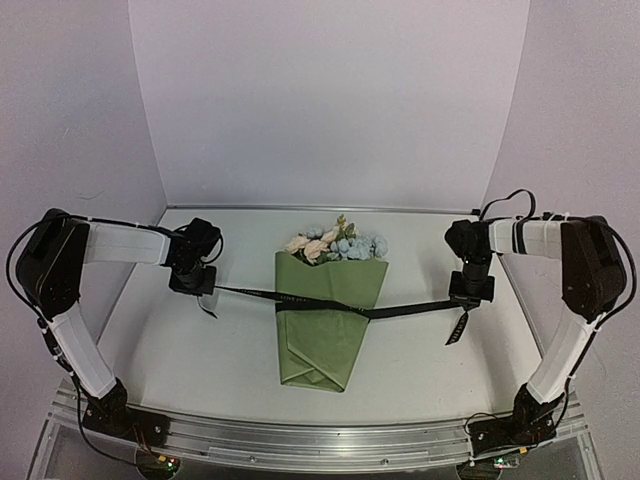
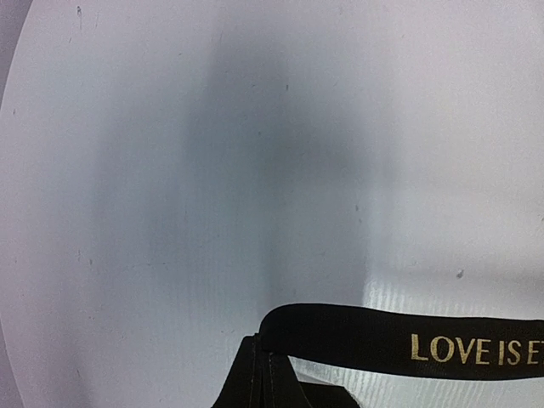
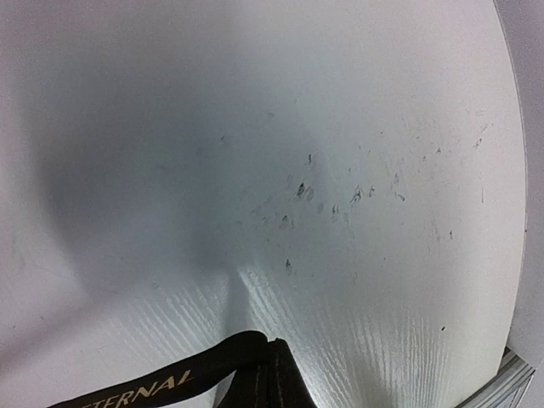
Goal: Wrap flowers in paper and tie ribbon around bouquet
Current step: Tie the ribbon around the folded bouquet, then place the ribbon at the center of the board.
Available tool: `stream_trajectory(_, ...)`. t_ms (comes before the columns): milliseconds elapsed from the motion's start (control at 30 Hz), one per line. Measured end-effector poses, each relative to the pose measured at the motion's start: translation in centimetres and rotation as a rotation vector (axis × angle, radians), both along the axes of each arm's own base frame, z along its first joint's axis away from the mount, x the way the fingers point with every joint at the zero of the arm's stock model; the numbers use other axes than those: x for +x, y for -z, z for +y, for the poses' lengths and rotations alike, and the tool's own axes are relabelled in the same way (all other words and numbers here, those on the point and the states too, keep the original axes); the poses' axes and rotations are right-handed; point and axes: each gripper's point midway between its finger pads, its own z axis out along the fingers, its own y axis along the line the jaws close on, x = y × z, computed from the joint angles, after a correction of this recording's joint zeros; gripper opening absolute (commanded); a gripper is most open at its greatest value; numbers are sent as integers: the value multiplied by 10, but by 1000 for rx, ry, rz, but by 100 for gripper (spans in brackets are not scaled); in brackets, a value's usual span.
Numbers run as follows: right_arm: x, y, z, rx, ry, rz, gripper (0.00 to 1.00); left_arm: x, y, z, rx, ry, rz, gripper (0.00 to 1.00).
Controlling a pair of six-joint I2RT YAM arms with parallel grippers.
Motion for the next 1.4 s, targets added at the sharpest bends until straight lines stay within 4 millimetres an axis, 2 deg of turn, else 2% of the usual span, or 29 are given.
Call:
stream_trajectory(167, 8, 2, -10, -2, 24, 19, 0, -4, 3, 14, 27, -20, 8, 0)
stream_trajectory(300, 16, 2, -11, -5, 12, 20, 0, -4, 2, 20, 68, -10, 6, 0)
stream_trajectory(467, 15, -1, -15, -33, -2, 37, 0, -2, -7, 29, 120, -12, -10, 0)
stream_trajectory(667, 12, -5, -20, -48, 11, 56, 0, -1, -10, 27, 105, -22, -4, 0)
stream_trajectory(733, 10, -4, -19, -37, 17, 63, 4, -3, -7, 20, 52, -23, 11, 0)
stream_trajectory(833, 9, -2, -15, -15, 29, 66, 17, -6, -1, 6, -43, -29, 32, 0)
stream_trajectory(1000, 0, -1, -14, 4, 39, 66, 41, -20, 12, -13, -221, -79, 59, 15)
stream_trajectory(1067, -1, -6, -14, 9, 47, 52, 48, -27, 14, -16, -281, -121, 61, 26)
stream_trajectory(1133, 0, -12, -14, 15, 52, 31, 55, -31, 13, -17, -321, -155, 54, 33)
stream_trajectory(1267, 0, -24, -12, 40, 66, -18, 63, -28, -7, -19, -394, -218, -7, 55)
stream_trajectory(1333, -3, -31, -8, 67, 76, -40, 65, -24, -21, -21, -435, -237, -48, 60)
stream_trajectory(1400, -6, -37, -1, 98, 78, -64, 67, -21, -35, -25, -488, -249, -80, 60)
